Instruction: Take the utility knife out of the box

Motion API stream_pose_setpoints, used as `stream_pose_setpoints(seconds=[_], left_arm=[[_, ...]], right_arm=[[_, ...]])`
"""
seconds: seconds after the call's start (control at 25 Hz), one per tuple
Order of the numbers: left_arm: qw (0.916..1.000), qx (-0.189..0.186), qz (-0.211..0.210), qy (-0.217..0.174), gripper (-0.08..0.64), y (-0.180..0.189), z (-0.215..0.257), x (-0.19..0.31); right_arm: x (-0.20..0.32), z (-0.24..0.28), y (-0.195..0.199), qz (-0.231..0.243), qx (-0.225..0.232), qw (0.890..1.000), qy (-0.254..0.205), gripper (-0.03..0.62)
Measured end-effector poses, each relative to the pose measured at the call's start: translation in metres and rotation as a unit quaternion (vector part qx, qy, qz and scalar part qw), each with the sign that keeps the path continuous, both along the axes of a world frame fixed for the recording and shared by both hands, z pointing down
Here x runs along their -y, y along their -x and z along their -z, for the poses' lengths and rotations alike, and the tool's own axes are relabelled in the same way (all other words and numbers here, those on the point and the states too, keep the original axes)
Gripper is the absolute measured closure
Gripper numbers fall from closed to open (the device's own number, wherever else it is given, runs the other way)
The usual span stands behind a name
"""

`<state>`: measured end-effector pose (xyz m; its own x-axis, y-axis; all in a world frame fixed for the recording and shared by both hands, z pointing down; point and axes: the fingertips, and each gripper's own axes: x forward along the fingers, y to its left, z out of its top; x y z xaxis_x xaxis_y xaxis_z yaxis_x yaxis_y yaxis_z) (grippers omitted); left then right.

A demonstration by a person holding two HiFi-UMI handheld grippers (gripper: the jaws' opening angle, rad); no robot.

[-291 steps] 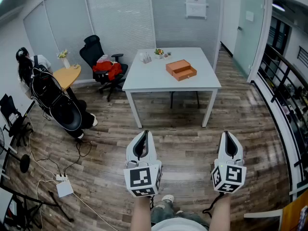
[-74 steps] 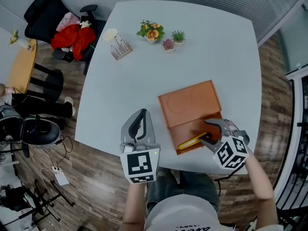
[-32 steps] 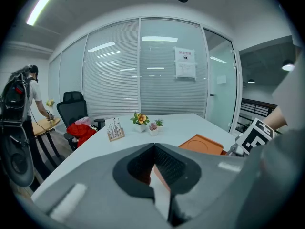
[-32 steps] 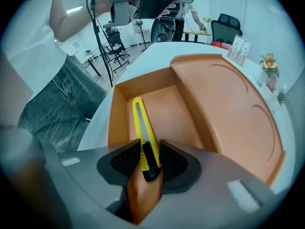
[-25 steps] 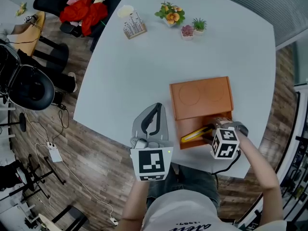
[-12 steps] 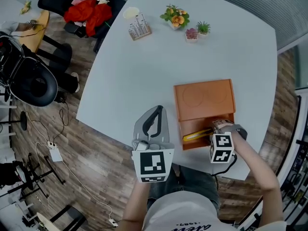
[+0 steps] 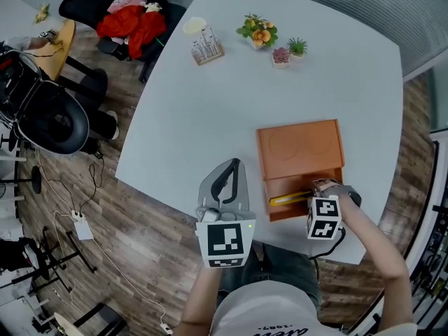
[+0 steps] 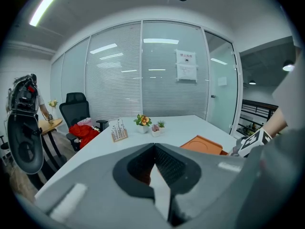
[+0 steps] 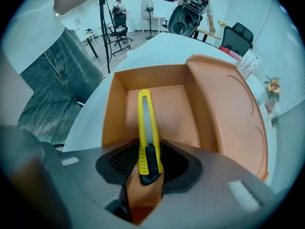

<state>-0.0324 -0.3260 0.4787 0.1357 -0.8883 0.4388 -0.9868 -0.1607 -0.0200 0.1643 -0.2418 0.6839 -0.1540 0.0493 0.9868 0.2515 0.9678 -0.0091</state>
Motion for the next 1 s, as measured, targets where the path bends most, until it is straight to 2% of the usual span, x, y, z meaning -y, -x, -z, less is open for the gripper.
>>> stream_pose_setpoints(seconds=[0.28,0.56,0.8,1.0], left_arm=[[1.0,0.001,-0.005,-0.007,0.56,0.002,0.005,-0.001],[0.9997,-0.002,-0.016,-0.02,0.559,0.002,0.015,0.002],[0.999,-0.007,-0.028,-0.034,0.56,-0.003,0.024,-0.002],[0.9981,-0.006,-0.037,-0.05,0.56,-0.004,0.037,-0.007]], right_arm=[[0.0,0.021,-0.001,-0.03,0.037,0.999,-0.006,0.422],[0.007,0.058,0.006,-0.094,0.098,0.991,-0.021,0.422],[0.012,0.088,0.012,-0.166,0.167,0.971,-0.038,0.422],[0.019,0.115,0.013,-0.241,0.218,0.944,-0.058,0.422]])
